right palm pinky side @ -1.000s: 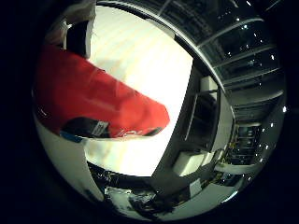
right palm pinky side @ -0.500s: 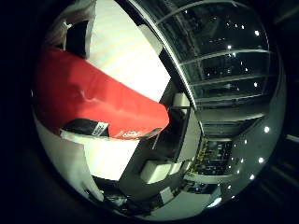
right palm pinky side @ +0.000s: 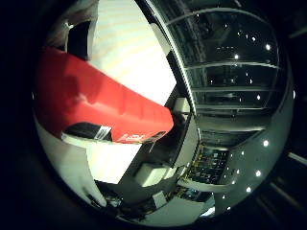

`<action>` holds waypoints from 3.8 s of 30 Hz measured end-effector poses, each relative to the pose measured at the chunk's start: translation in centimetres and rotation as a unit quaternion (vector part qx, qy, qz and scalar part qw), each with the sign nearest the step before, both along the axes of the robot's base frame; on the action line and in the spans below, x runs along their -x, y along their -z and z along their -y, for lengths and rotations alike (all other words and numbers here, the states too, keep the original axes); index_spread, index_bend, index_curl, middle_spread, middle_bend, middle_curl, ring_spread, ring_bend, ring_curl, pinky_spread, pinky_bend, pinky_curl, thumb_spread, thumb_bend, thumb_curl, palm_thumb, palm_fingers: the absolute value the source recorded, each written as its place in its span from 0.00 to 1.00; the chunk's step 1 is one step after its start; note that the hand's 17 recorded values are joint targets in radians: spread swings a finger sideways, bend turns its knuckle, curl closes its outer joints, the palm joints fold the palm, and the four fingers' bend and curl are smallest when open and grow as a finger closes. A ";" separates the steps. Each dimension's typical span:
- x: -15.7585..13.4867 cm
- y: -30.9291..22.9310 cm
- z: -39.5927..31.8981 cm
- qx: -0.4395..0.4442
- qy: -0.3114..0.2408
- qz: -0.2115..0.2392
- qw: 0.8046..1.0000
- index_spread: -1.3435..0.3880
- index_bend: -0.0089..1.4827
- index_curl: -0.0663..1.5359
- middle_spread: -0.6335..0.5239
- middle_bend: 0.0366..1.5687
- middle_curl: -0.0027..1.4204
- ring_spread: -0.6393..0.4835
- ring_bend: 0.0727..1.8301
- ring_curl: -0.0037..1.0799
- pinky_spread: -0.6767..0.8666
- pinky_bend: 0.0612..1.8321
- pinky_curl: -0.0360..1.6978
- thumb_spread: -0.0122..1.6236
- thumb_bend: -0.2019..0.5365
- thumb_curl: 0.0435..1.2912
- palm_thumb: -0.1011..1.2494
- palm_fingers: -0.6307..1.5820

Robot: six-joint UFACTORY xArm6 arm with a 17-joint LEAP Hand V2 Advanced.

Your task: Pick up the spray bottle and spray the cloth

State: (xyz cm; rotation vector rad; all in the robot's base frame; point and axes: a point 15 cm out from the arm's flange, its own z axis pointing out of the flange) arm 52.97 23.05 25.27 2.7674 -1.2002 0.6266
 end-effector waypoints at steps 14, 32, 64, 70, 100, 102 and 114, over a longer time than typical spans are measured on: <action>0.1 -1.8 1.6 0.015 0.007 0.006 1.000 0.64 0.78 0.55 0.45 0.90 0.48 0.40 0.79 0.64 0.35 0.55 0.85 0.52 0.25 0.67 0.82 0.80; 0.2 -0.8 0.3 -0.002 0.016 -0.001 1.000 0.64 0.78 0.55 0.45 0.90 0.48 0.40 0.79 0.65 0.35 0.55 0.85 0.53 0.25 0.66 0.82 0.80; -3.1 -8.6 -18.5 -0.539 0.028 -0.091 0.837 0.64 0.77 0.56 0.45 0.90 0.49 0.40 0.79 0.65 0.35 0.55 0.85 0.52 0.25 0.67 0.82 0.80; -3.5 -5.7 -18.7 -0.572 0.020 -0.106 0.813 0.64 0.76 0.56 0.45 0.90 0.49 0.40 0.79 0.65 0.36 0.55 0.85 0.51 0.25 0.68 0.81 0.80; 2.7 7.0 -22.8 -0.609 -0.013 -0.240 0.756 0.64 0.76 0.57 0.45 0.90 0.49 0.40 0.79 0.64 0.35 0.56 0.84 0.51 0.25 0.69 0.79 0.80; 3.0 7.6 -22.8 -0.608 -0.013 -0.245 0.755 0.64 0.76 0.57 0.46 0.89 0.48 0.40 0.79 0.64 0.35 0.55 0.84 0.52 0.25 0.68 0.79 0.80; 4.3 10.7 -22.7 -0.600 -0.011 -0.283 0.748 0.63 0.70 0.56 0.46 0.86 0.46 0.41 0.76 0.60 0.31 0.54 0.74 0.57 0.23 0.61 0.74 0.81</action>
